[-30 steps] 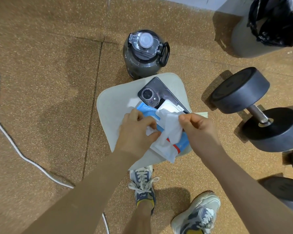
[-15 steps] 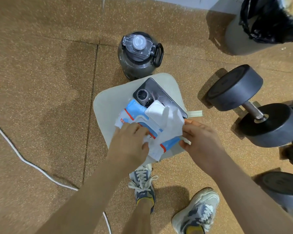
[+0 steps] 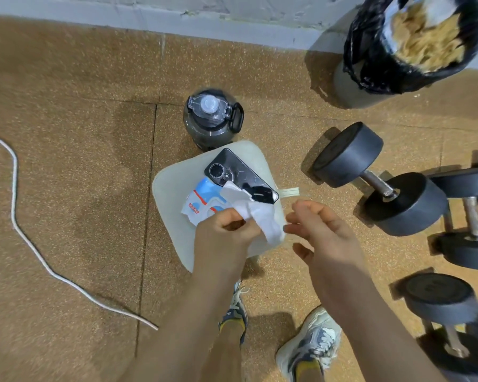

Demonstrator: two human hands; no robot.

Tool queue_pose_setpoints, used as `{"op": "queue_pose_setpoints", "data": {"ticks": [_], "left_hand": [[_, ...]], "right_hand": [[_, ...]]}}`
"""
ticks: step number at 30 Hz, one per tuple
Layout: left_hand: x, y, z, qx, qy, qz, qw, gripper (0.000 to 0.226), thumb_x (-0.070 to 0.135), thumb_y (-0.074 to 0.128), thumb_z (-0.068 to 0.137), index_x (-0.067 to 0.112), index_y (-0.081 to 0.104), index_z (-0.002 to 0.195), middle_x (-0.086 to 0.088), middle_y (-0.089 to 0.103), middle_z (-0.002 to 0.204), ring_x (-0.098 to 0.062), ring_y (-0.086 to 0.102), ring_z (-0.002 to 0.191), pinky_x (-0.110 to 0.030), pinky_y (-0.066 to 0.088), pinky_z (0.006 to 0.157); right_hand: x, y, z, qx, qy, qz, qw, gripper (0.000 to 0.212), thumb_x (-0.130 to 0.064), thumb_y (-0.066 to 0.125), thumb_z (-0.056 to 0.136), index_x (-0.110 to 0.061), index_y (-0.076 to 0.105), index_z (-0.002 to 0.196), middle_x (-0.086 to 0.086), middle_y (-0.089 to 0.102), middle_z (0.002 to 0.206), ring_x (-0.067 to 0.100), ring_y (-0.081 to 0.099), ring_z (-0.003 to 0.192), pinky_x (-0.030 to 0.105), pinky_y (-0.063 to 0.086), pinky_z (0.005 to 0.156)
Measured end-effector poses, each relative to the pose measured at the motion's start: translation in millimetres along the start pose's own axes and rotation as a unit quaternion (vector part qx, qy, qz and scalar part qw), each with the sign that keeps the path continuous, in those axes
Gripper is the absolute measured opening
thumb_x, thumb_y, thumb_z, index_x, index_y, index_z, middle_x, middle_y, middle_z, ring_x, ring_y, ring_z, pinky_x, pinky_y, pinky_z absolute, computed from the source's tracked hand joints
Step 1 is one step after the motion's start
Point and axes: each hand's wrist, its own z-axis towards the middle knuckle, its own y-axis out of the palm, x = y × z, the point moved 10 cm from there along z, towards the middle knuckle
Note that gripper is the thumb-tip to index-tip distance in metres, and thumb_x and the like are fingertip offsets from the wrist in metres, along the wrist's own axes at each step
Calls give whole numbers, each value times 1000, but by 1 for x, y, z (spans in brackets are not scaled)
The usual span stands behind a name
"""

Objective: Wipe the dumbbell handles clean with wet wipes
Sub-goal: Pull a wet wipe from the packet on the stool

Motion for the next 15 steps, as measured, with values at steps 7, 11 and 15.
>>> {"op": "queue_pose_setpoints", "data": {"ticks": [7,11,15], "left_hand": [[19,28,-64,-16,-87,-91,992,23,20,67,86,-2,66,83,-17,63,76,-27,56,66,-29,48,59],[41,40,-96,-13,-105,-185,977,16,18,58,95,12,71,100,-10,74,104,-24,70,99,-46,51,96],[66,66,-141,-36,-62,-162,984,24,24,57,96,12,76,89,-12,74,102,-27,69,101,-53,47,101]], "right_hand": [[-46,-26,-53,3,-59,-85,995,6,-4,65,87,-2,70,91,20,68,80,12,57,58,17,46,47],[-54,-47,-73,-38,22,-43,998,18,-18,64,87,-2,71,90,12,72,78,20,61,65,26,48,60],[-70,-63,-106,-78,74,31,994,36,-34,60,84,-2,75,79,20,70,77,26,58,60,28,45,53]]}}
